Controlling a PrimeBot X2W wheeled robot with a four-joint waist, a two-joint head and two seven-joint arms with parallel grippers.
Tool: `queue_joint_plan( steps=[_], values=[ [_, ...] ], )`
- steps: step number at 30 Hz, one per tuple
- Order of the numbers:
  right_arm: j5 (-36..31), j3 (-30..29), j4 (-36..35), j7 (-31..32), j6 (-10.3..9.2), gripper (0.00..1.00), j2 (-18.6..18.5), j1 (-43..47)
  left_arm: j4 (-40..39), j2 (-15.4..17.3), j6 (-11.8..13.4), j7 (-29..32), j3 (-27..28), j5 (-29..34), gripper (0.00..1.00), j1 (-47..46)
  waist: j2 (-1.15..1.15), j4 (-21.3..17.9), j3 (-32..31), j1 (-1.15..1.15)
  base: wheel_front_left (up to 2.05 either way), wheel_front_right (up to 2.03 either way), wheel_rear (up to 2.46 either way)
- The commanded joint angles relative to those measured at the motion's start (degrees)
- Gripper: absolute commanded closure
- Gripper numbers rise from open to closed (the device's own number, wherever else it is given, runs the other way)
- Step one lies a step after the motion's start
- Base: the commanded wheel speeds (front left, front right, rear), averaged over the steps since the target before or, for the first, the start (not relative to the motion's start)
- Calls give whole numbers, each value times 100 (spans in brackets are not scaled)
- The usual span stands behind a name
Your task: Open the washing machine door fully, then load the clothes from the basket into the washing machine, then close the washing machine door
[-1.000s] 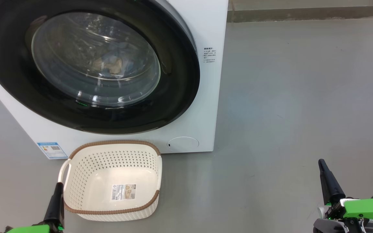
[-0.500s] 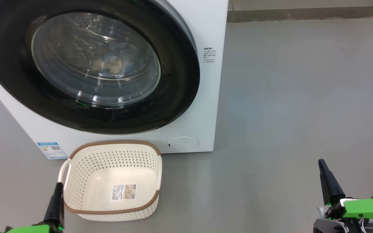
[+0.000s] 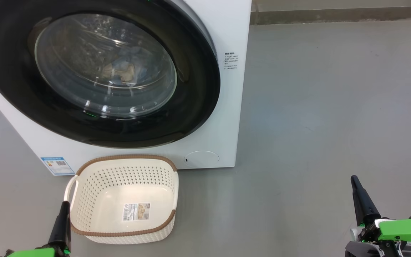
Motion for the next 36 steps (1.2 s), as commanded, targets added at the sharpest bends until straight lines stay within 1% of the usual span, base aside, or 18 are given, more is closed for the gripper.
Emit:
queue_joint_plan(
  steps=[1,36],
  values=[
    [17,137,-172,46,-5,100,1,-33,-146,93,-19,19,194,-20,100,-216,0,0,0,0,0,0,0],
    [18,138,-173,45,-5,100,1,-33,-146,93,-19,18,193,-21,100,-216,0,0,0,0,0,0,0]
  ],
)
